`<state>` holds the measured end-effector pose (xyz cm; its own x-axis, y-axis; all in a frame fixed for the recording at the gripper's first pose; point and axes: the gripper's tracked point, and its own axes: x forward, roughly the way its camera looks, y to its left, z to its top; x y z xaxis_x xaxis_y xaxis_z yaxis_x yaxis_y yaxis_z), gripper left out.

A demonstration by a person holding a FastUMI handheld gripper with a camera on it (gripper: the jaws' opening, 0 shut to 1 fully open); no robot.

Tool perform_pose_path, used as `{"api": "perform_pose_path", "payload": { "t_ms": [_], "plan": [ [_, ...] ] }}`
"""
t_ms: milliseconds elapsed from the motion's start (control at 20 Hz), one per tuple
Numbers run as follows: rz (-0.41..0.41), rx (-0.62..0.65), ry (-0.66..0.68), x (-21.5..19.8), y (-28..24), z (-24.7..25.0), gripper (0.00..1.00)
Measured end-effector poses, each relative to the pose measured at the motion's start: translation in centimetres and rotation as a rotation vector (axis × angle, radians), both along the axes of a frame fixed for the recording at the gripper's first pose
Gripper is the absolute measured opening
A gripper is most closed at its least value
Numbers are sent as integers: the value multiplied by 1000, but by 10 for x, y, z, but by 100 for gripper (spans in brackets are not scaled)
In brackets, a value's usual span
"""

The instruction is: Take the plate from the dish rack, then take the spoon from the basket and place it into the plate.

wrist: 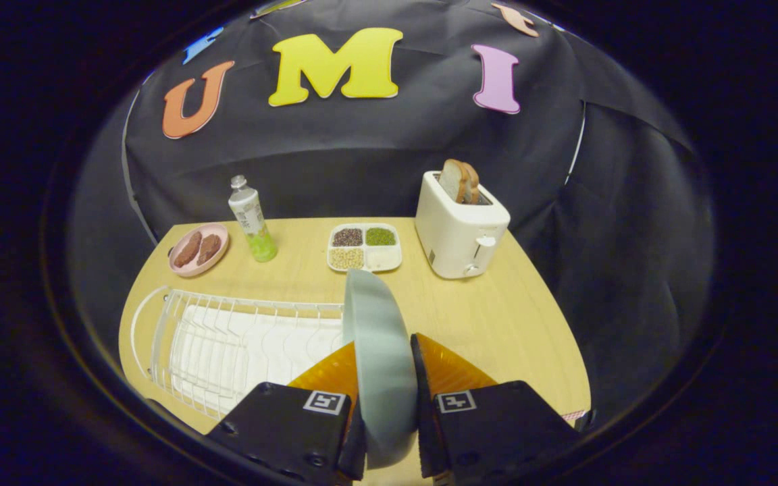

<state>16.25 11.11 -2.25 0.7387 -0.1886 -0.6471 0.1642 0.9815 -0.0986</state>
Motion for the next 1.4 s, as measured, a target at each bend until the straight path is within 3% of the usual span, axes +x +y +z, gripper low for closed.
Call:
{"api": "perform_pose_path", "payload": {
  "t_ms": [200, 400, 600, 850, 1000, 1150, 1400],
  "plan": [
    [50, 48, -82, -21, 18, 34, 32],
    [121, 180, -109, -72, 35, 33, 32],
    [205, 271, -121, -132, 54, 8, 32],
    [250, 317, -97, -198, 65, -52, 32],
    [254, 321, -97, -216, 66, -83, 32],
    [246, 433, -66, -226, 73, -107, 32],
    [146, 621, 37, -226, 65, -156, 33]
  ]
}}
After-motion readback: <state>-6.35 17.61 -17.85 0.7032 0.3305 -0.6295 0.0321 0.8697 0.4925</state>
